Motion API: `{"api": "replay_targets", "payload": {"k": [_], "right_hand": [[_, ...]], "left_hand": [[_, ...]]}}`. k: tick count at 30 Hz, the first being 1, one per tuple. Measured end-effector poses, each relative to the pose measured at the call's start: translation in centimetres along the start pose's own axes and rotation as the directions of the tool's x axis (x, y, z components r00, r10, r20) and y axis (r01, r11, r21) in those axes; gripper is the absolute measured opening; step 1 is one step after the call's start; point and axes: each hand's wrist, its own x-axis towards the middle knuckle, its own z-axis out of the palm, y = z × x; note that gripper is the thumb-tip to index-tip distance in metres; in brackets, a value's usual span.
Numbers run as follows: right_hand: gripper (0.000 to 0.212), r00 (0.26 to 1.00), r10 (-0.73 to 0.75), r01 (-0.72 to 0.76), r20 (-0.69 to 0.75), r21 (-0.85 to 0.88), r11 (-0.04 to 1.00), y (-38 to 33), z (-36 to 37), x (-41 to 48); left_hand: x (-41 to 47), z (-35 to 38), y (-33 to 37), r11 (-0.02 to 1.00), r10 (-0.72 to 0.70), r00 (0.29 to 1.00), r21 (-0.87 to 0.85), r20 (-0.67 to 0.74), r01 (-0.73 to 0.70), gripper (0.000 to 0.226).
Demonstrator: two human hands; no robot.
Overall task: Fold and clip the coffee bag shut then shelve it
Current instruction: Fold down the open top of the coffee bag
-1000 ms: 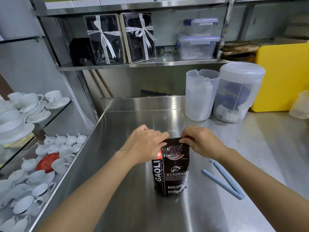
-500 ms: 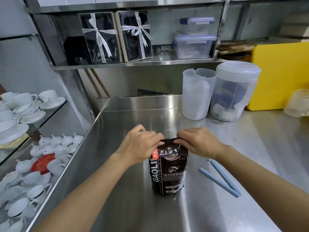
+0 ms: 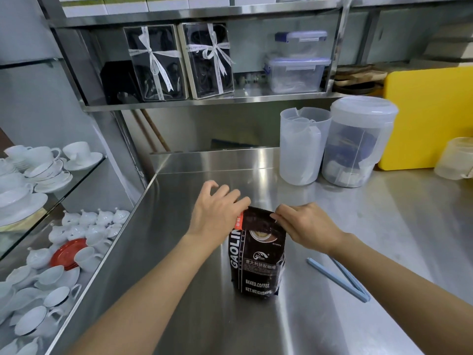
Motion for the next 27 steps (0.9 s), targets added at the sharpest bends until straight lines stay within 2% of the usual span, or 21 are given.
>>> {"api": "replay_targets", "payload": {"k": [3,6,9,12,15,16,18,20,23,25,27], "right_hand": [[0.034,1.0,0.009,-0.009,-0.002,-0.014,1.0,-0.8,0.1,0.0],[0.037,1.0,0.007,-0.006,0.016,-0.026,1.0,-1.6,-0.1,-0.1],[0.042,0.999,0.011,-0.01,0.03,-0.033,0.999,-1.6,-0.3,-0.2],[0.035,0.996,0.062,-0.06,0.061,-0.031,0.998,-1.1,-0.8,-0.4],[0.046,0.963,0.183,-0.207,0.196,0.111,0.972,-1.4,-1.8,0.0],[0.047,0.939,0.248,-0.299,0.239,0.21,0.931,-1.4,-2.4,0.0],[0.033,0.878,0.419,-0.479,0.232,0.405,0.779,-0.9,-2.8,-0.7],[0.021,0.777,0.602,-0.616,0.181,0.414,0.67,0.5,-2.1,-2.8],[0.02,0.589,0.744,-0.802,0.314,0.115,0.586,2.8,0.1,-8.3],[0.026,0.467,0.775,-0.832,0.425,-0.085,0.548,3.6,1.4,-12.2],[0.033,0.368,0.795,-0.83,0.483,-0.215,0.515,3.8,1.9,-15.1]], "left_hand": [[0.2,-0.4,1.4,0.99,-0.143,0.988,0.005,0.051,0.143,0.017],[0.1,-0.5,2.0,0.966,-0.248,0.965,-0.058,0.089,0.254,0.018],[0.3,-0.5,1.1,0.941,-0.218,0.97,-0.24,0.105,0.237,0.01],[0.4,-1.0,-0.1,0.901,-0.128,0.969,-0.384,0.211,0.202,0.004],[0.1,-1.2,-0.2,0.878,-0.132,0.967,-0.428,0.22,0.217,0.007],[0.0,-1.3,-0.2,0.875,-0.144,0.969,-0.432,0.202,0.22,0.008],[-0.2,-1.2,-0.3,0.869,-0.15,0.972,-0.445,0.18,0.217,0.009],[-0.4,-1.1,-0.5,0.875,-0.144,0.977,-0.441,0.159,0.201,0.008],[-0.8,-1.1,-0.6,0.88,-0.139,0.98,-0.436,0.143,0.189,0.007],[-1.0,-0.9,-0.6,0.876,-0.143,0.98,-0.442,0.141,0.192,0.007],[-1.1,-0.7,-0.6,0.873,-0.148,0.982,-0.452,0.118,0.186,0.005]]}}
